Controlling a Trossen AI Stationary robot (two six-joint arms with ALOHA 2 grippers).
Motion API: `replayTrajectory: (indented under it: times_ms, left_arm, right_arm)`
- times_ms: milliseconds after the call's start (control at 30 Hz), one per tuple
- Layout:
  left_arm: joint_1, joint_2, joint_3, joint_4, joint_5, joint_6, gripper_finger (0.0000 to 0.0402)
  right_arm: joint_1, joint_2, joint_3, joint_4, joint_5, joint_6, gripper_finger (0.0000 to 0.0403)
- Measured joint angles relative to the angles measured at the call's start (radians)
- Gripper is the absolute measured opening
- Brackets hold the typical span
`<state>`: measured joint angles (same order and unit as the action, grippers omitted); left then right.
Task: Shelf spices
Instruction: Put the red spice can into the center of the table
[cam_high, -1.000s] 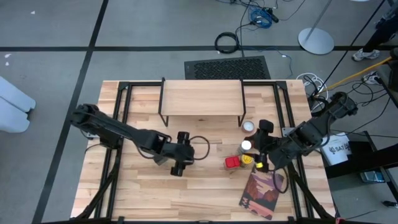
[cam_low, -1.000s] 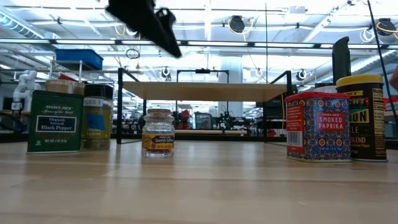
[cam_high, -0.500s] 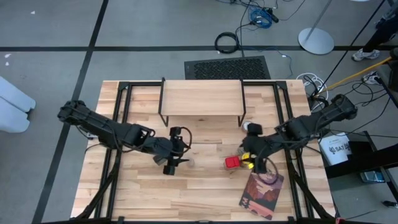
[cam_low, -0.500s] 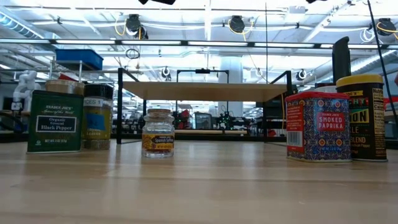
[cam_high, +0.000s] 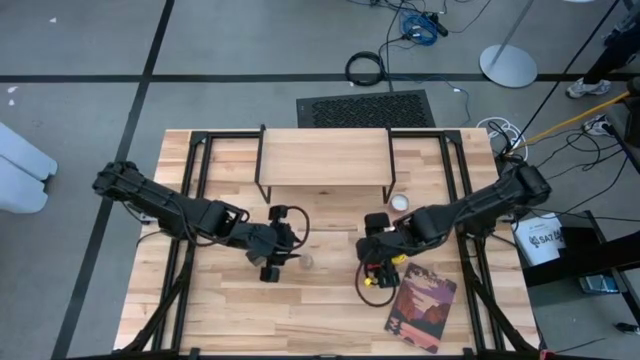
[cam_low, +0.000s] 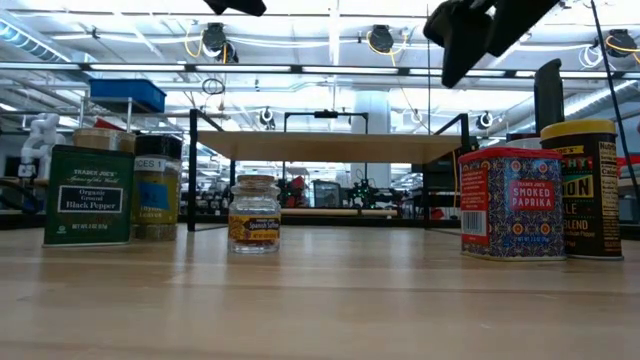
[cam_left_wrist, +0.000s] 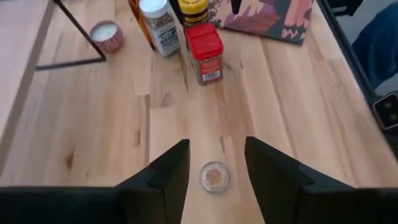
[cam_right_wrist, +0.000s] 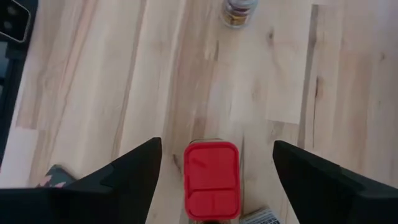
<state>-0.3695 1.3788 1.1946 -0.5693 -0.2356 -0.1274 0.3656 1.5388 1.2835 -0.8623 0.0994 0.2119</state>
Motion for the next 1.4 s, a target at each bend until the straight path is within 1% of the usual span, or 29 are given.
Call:
replayTrajectory:
  times_ms: [100, 200, 367, 500, 600, 733, 900, 1200, 1400]
  left_arm:
    - [-0.004, 0.000, 0.000, -0.014, 0.013, -0.059, 0.0167]
    - [-0.009, 0.000, 0.000, -0.033, 0.018, -0.078, 0.0173]
    - [-0.013, 0.000, 0.000, -0.063, -0.004, -0.123, 0.0178]
    - [-0.013, 0.000, 0.000, -0.064, -0.028, -0.129, 0.0178]
    - [-0.013, 0.000, -0.001, -0.051, -0.043, -0.126, 0.0178]
    - [-0.013, 0.000, -0.001, -0.032, -0.055, -0.125, 0.0179]
    - [-0.013, 0.001, -0.001, -0.033, -0.057, -0.119, 0.0179]
    - [-0.013, 0.001, -0.001, -0.029, -0.088, -0.071, 0.0179]
    - [-0.013, 0.001, -0.001, -0.027, -0.110, -0.072, 0.0179]
  right_arm:
    - [0.000, -0.023, 0.000, -0.001, 0.003, 0.000, 0.0297]
    - [0.001, -0.059, 0.000, -0.022, 0.000, -0.001, 0.0297]
    - [0.025, -0.065, -0.004, -0.129, -0.050, 0.042, 0.0297]
    - [0.057, -0.063, -0.053, -0.045, -0.052, 0.070, 0.0301]
    - [0.068, -0.056, -0.085, 0.007, -0.053, 0.083, 0.0312]
    - [0.056, -0.040, -0.134, 0.029, -0.049, 0.087, 0.0328]
    - [0.032, -0.028, -0.172, 0.068, -0.049, 0.064, 0.0330]
    - [-0.008, -0.001, -0.187, 0.080, -0.056, 0.018, 0.0330]
    - [-0.017, 0.026, -0.186, 0.083, -0.100, 0.008, 0.0330]
